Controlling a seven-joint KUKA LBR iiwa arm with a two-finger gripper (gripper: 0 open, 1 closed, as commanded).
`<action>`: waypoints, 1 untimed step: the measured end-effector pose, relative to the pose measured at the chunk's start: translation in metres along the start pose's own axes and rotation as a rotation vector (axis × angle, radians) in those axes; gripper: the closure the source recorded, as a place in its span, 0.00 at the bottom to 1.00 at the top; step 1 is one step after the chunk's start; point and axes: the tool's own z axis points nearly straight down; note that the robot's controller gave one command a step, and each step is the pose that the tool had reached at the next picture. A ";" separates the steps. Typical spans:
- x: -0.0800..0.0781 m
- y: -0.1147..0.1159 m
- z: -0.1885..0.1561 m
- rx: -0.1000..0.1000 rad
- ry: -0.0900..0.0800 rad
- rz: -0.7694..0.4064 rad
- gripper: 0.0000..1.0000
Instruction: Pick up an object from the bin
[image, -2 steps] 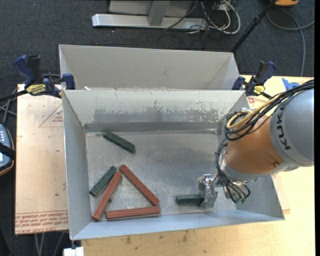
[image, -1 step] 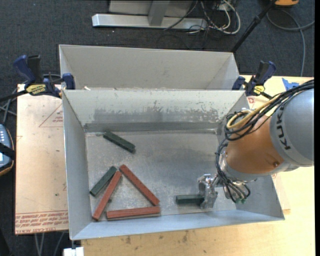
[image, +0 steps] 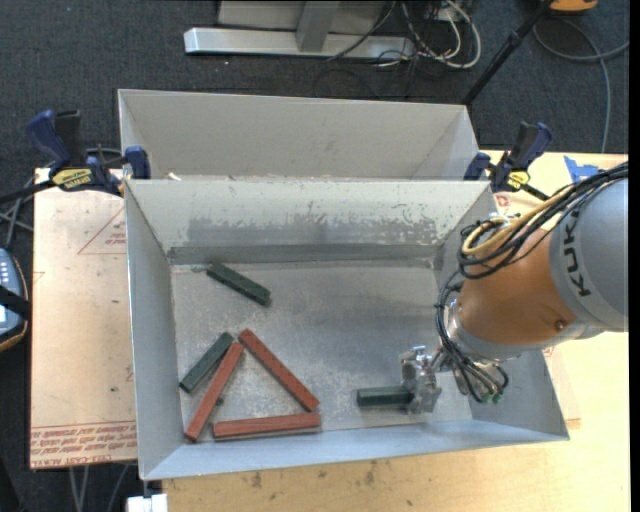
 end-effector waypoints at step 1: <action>-0.042 -0.014 -0.131 0.002 -0.001 0.011 1.00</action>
Offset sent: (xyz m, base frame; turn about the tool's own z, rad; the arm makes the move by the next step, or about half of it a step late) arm 0.0000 0.0000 0.0000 0.0000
